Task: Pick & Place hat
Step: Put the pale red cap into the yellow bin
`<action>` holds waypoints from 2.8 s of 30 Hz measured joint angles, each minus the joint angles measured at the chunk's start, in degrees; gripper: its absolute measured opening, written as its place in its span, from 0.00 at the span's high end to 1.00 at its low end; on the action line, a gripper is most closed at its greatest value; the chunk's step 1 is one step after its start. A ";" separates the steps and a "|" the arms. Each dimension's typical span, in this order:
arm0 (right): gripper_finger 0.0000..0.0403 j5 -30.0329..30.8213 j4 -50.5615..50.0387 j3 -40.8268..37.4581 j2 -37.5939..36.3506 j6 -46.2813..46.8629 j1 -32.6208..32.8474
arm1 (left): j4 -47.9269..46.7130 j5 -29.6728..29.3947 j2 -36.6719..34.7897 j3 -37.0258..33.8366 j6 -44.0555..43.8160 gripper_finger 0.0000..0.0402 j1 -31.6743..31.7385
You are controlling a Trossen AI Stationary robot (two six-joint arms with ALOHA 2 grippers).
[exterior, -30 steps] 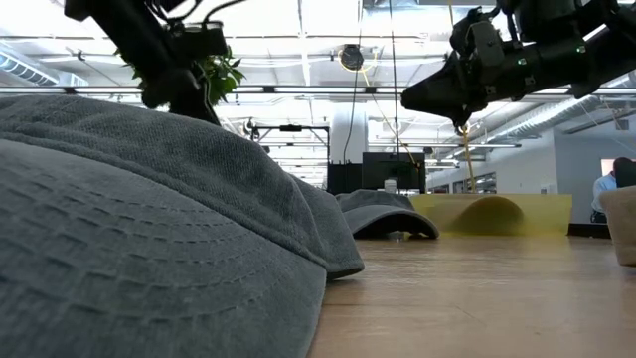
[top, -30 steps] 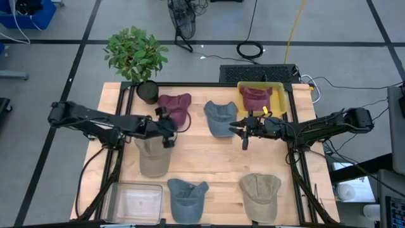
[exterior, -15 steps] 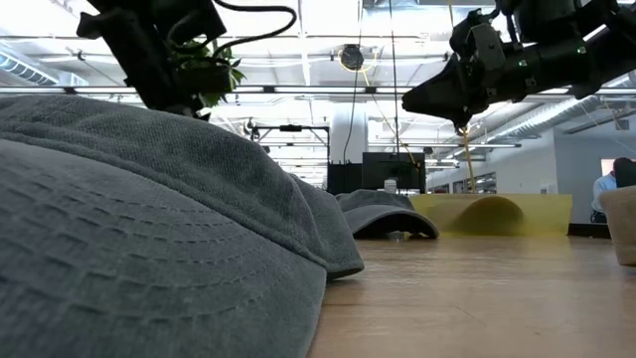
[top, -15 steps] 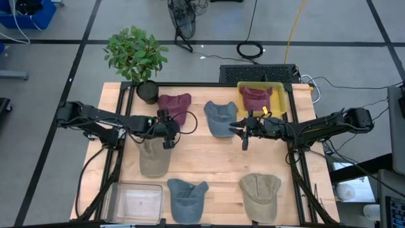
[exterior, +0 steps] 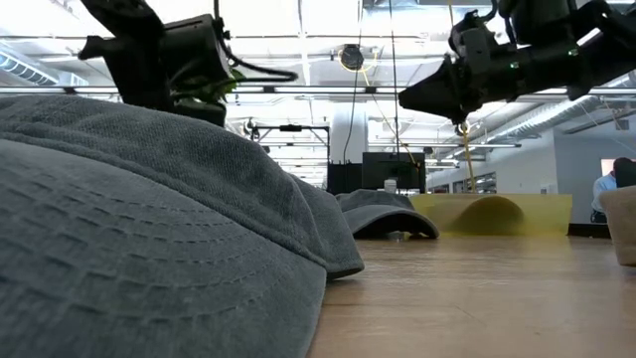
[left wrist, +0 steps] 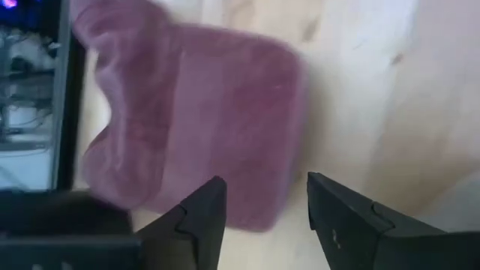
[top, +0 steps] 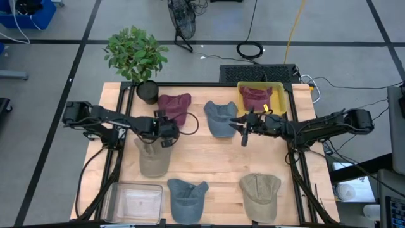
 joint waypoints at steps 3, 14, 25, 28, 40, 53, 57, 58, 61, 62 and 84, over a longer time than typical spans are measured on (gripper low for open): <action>0.79 -0.14 0.44 0.00 0.01 -0.19 -0.99 | 0.41 0.19 0.78 -0.02 -0.02 0.56 0.76; 0.79 -0.28 0.30 0.00 0.00 -0.12 -1.78 | 1.74 0.54 1.07 0.00 0.13 0.55 1.11; 0.79 -0.31 -0.53 0.00 0.00 1.79 -1.60 | 4.20 -1.33 1.07 0.00 3.31 0.56 2.15; 0.79 -0.31 -0.55 0.00 0.02 1.65 -1.57 | 4.24 -1.35 1.07 0.00 3.68 0.55 2.99; 0.79 -0.27 -0.54 0.00 0.00 0.96 -1.60 | 5.81 -1.48 1.05 0.00 7.38 0.68 4.84; 0.79 -0.28 -1.16 0.00 0.00 1.15 -1.60 | 6.37 -0.62 -1.03 0.00 11.43 0.97 4.58; 0.79 -0.28 -2.04 0.00 0.00 1.15 -1.60 | 6.28 -0.37 -3.16 0.00 11.67 0.98 3.73; 0.79 -0.28 -1.96 0.00 0.00 1.15 -1.60 | 6.36 -0.38 -3.73 0.00 11.90 0.99 3.46; 0.79 -0.28 -1.90 0.00 0.00 1.18 -1.60 | 6.74 -2.29 -5.54 0.00 12.12 0.98 2.93; 0.79 -0.28 -1.90 0.00 0.00 1.18 -1.60 | 7.52 -3.77 -5.95 0.00 12.13 0.98 2.86; 0.79 -0.31 -1.77 0.00 0.00 1.95 0.12 | 20.40 26.78 -7.18 0.02 14.76 0.96 23.16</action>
